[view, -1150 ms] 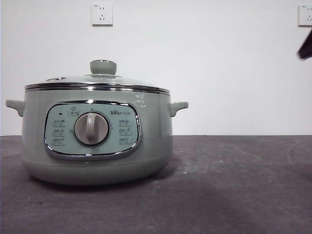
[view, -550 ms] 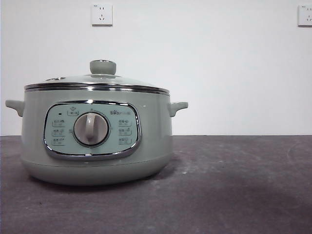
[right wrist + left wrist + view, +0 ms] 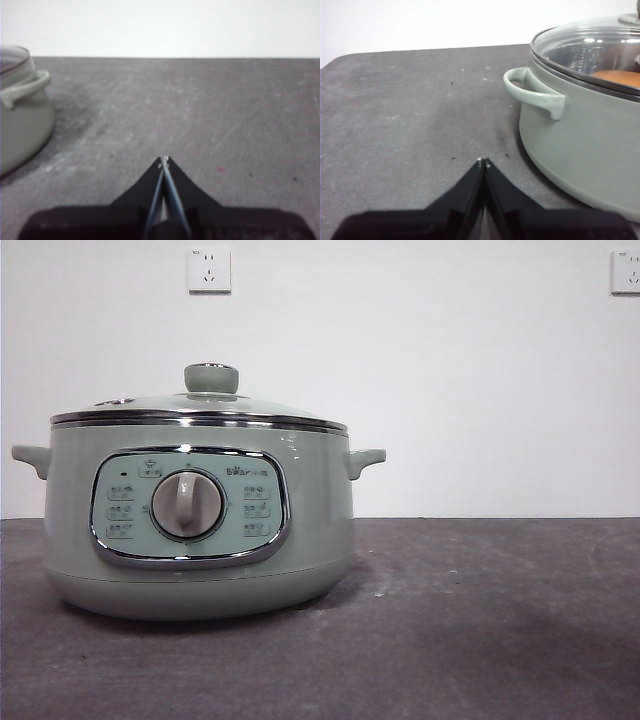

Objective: Pick up the potato,open the lid,put the potato in the pot,close the lid

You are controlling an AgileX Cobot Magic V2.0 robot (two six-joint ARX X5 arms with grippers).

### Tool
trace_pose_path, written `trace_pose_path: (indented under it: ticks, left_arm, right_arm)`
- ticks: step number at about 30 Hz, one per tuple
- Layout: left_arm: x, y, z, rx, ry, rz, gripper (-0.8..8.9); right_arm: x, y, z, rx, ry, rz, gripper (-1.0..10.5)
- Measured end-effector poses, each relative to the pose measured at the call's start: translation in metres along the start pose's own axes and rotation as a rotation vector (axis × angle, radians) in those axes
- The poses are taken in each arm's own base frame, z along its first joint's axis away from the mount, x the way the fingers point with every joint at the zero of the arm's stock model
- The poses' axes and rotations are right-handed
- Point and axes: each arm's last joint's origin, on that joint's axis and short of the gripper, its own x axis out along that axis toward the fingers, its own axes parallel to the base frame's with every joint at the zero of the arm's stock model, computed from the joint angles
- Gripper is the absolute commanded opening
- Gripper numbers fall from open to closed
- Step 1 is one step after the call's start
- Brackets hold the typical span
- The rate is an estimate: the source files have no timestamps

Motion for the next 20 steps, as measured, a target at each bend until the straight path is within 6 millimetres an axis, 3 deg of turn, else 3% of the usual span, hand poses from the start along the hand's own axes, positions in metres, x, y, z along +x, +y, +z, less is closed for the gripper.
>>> trace_pose_path:
  ticks: [20]
  left_arm:
    - [0.0000, 0.0000, 0.0000, 0.000, 0.000, 0.000, -0.03]
  right_arm:
    - [0.0000, -0.0001, -0.0023, 0.060, 0.022, -0.005, 0.0]
